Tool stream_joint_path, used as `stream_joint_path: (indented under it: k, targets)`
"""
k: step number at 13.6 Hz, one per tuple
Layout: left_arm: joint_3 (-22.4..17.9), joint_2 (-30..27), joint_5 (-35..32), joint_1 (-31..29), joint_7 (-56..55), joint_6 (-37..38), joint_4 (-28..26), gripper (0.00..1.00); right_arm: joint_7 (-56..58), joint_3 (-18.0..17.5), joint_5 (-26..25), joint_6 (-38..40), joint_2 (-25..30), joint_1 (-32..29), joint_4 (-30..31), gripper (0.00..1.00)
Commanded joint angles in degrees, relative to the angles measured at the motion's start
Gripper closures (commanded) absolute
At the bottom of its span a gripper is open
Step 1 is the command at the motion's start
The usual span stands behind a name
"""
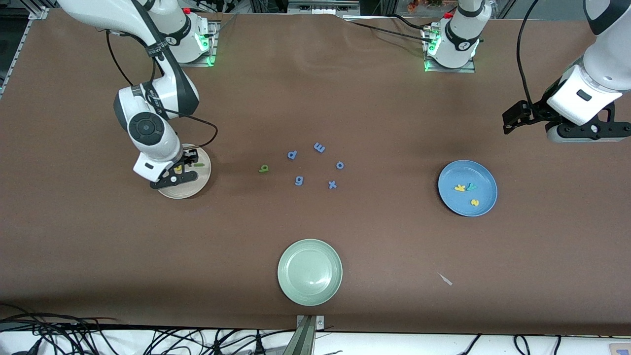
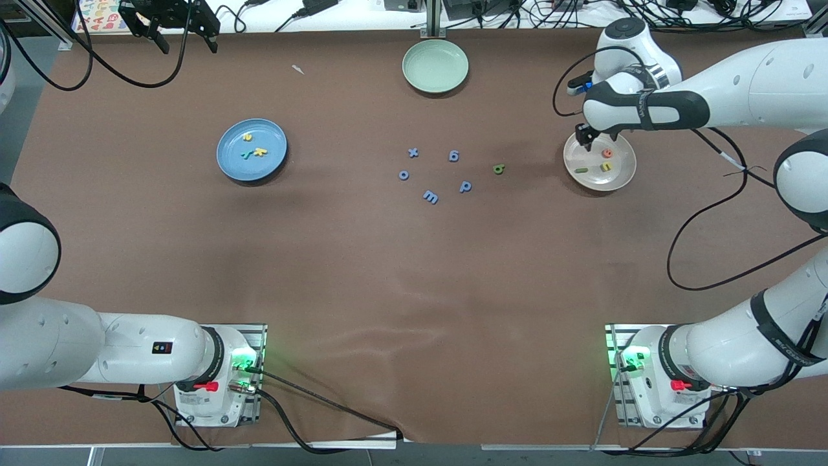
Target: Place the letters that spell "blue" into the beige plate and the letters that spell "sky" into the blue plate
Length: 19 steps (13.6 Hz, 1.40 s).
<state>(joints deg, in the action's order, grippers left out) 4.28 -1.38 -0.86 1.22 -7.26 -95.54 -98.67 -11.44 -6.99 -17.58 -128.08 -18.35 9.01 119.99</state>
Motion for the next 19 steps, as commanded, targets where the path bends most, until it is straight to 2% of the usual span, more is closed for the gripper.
stream_joint_path:
  k: [1, 3, 6, 8, 16, 19]
  targets:
    - [-0.6, -0.1, 1.6, 0.2, 0.4, 1.8, 0.8, 0.0, -14.1, -7.2, 0.2, -0.3, -0.5, 0.2, 0.0, 0.14]
    - [-0.6, -0.1, 1.6, 0.1, 0.4, 2.0, 0.8, 0.0, -25.2, -12.7, 0.2, -0.6, -4.0, 0.3, -3.9, 0.14]
    - [-0.6, 0.0, 1.6, 0.1, 0.5, 2.0, 0.8, 0.0, -34.3, -17.2, 0.1, -1.0, -12.2, 0.7, -11.9, 0.14]
    - [-0.7, 0.0, 1.6, 0.1, 0.4, 2.1, 0.8, 0.0, -35.1, -17.4, 0.1, -3.7, -14.8, 1.3, -14.0, 0.14]
    - [-0.5, -0.1, 1.6, 0.2, -0.3, 2.1, 0.8, 0.0, -35.1, -17.4, -1.4, -11.7, -19.8, 1.8, -12.4, 0.15]
    - [-0.5, 0.0, 1.5, 0.2, 0.4, 2.1, 1.0, 0.0, -35.1, -17.3, -1.5, -11.9, -19.4, 1.9, -10.6, 0.27]
